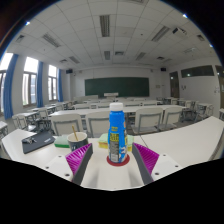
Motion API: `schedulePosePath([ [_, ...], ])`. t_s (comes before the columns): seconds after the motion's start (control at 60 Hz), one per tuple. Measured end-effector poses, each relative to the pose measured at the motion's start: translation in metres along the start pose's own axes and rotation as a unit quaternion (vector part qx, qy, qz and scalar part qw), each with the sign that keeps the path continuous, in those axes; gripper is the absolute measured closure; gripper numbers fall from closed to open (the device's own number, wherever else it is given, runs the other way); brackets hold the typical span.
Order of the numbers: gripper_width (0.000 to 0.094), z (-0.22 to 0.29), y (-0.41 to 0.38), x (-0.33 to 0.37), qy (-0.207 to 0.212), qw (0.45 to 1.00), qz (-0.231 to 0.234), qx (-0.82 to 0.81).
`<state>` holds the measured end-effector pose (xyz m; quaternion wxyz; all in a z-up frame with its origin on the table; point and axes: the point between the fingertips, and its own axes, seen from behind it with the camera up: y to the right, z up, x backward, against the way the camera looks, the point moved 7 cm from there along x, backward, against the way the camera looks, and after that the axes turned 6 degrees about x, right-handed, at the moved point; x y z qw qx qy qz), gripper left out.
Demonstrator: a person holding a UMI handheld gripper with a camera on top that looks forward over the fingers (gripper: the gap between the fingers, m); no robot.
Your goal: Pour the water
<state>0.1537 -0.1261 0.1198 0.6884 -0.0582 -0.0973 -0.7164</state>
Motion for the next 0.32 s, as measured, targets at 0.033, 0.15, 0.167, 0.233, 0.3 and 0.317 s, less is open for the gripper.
schedulePosePath([
  [0.033, 0.0091, 0.0, -0.005, 0.008, 0.005, 1.0, 0.001, 0.0],
  [0.15, 0.0095, -0.012, -0.03, 0.045, 0.003, 1.0, 0.013, 0.005],
  [0.167, 0.0095, -0.012, -0.032, 0.046, 0.006, 1.0, 0.014, 0.004],
  [0.233, 0.0091, -0.019, -0.046, 0.065, -0.001, 1.0, 0.016, -0.002],
  [0.3, 0.009, -0.022, -0.057, 0.068, -0.006, 1.0, 0.028, -0.005],
  [0.317, 0.0091, -0.022, -0.059, 0.067, -0.006, 1.0, 0.03, -0.007],
])
